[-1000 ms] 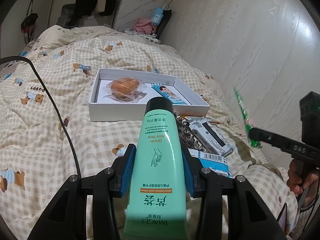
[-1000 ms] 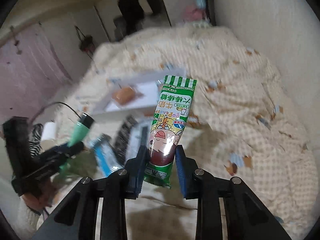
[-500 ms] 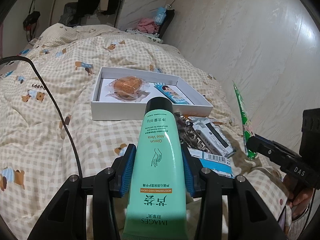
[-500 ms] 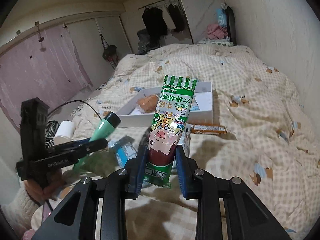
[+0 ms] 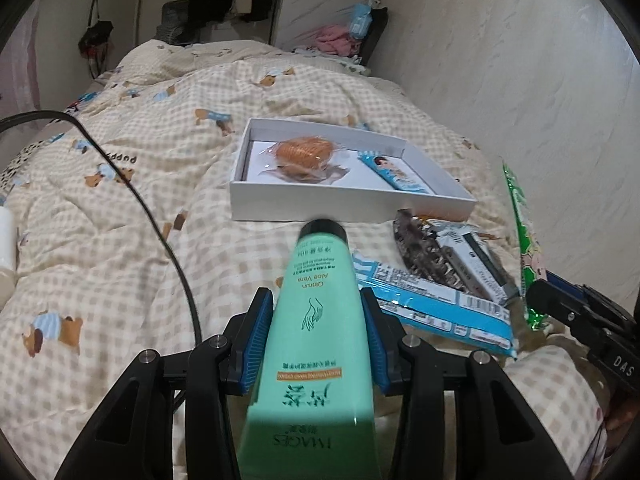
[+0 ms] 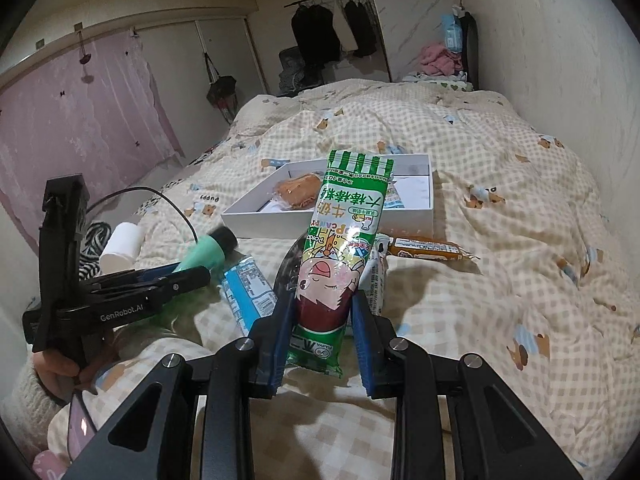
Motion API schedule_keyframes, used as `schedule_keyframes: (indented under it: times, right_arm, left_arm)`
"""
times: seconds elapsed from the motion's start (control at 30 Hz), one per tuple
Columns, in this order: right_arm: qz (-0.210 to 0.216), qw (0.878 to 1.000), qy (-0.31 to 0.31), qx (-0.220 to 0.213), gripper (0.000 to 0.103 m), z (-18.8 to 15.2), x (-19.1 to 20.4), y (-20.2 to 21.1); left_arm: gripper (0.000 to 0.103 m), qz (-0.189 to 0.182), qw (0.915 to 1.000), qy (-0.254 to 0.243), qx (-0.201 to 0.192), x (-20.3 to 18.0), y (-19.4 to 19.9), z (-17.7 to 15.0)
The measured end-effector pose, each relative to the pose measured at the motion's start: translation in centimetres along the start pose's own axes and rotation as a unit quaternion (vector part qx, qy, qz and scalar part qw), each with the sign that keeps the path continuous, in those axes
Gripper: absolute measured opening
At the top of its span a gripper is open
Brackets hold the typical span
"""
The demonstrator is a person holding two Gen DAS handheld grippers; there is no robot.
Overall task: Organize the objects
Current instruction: 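Hold the cartoon tube with the right gripper while the left gripper holds the IMAGES tube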
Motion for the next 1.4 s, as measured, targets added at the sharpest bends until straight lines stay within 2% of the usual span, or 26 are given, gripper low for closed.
schedule_keyframes:
  times: [0.1, 0.27, 0.37, 0.43, 0.47, 0.5, 0.57, 0.7, 0.87, 0.9, 0.97, 1.03, 1.17, 1.3, 1.4]
  right_arm:
    - [-0.005, 1.0, 0.001, -0.003, 0.03, 0.0, -0.1, 0.1]
    - [-0.011, 1.0, 0.005, 0.008, 0.03, -0.1, -0.1, -0.3]
    - [-0.009, 1.0, 0.01, 0.011, 0.03, -0.1, 0.2, -0.4]
    - [-0.012, 1.0, 0.02, 0.017, 0.03, -0.2, 0.5, -0.9]
    - [-0.012, 1.0, 0.022, 0.017, 0.03, -0.4, 0.7, -1.0]
    - [-0.012, 1.0, 0.022, 0.018, 0.03, -0.4, 0.6, -1.1]
    - [-0.011, 1.0, 0.015, 0.015, 0.03, -0.3, 0.3, -1.0]
    - [-0.009, 1.0, 0.0, 0.013, 0.03, -0.4, -0.2, -0.9]
    - [-0.007, 1.0, 0.002, 0.011, 0.03, -0.3, 0.0, -0.9]
    - [-0.006, 1.0, -0.001, 0.01, 0.03, -0.2, -0.1, -0.9]
    - [-0.003, 1.0, -0.006, 0.008, 0.03, -0.2, -0.2, -0.8]
    - [-0.003, 1.0, -0.008, 0.003, 0.03, -0.1, -0.2, -0.6]
    - [0.004, 1.0, -0.013, 0.0, 0.03, -0.1, -0.3, -0.4]
    - [0.009, 1.0, -0.022, 0.004, 0.03, -0.2, -0.6, -0.6]
    - [0.011, 1.0, -0.025, 0.005, 0.03, -0.2, -0.7, -0.6]
  left_arm:
    - [0.046, 0.025, 0.9996, -0.001, -0.01, 0.3, 0.6, 0.0]
    - [0.046, 0.114, 0.9929, -0.029, -0.017, 0.2, 1.1, -0.1]
    - [0.046, 0.122, 0.9906, -0.059, -0.019, -0.7, 1.2, 0.0]
    - [0.047, 0.156, 0.9848, -0.074, -0.011, -0.7, 1.0, -0.1]
    - [0.047, 0.199, 0.9765, -0.083, 0.003, -0.4, 0.6, -0.2]
    - [0.047, 0.227, 0.9696, -0.091, 0.011, -0.1, 0.3, -0.3]
    - [0.047, 0.215, 0.9715, -0.1, 0.007, -0.5, 0.1, -0.3]
    - [0.047, 0.223, 0.9703, -0.095, -0.004, -0.1, 0.5, -0.2]
    - [0.045, 0.188, 0.9782, -0.087, -0.011, 0.0, 0.5, -0.2]
    - [0.042, 0.179, 0.98, -0.086, -0.017, -0.1, 0.6, -0.1]
    - [0.025, 0.162, 0.9829, -0.084, -0.024, -0.4, 0.8, 0.1]
    - [0.022, 0.148, 0.9852, -0.083, -0.028, -0.7, 0.9, 0.2]
    - [0.009, 0.136, 0.9865, -0.084, -0.035, -0.9, 1.0, 0.4]
    - [0.006, 0.122, 0.9881, -0.084, -0.038, -1.1, 1.1, 0.5]
    - [0.006, 0.09, 0.9926, -0.071, -0.039, -0.9, 1.2, 0.5]
Point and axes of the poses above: each gripper's, at about its wrist camera, not at the fingertips, and y roughly against the way its jaws point, x to its left, z to its top, the point moved 7 cm from there along -y, roughly the way its jaws point, and after that the axes turned 12 degrees about -z, right-handed, at the moved point
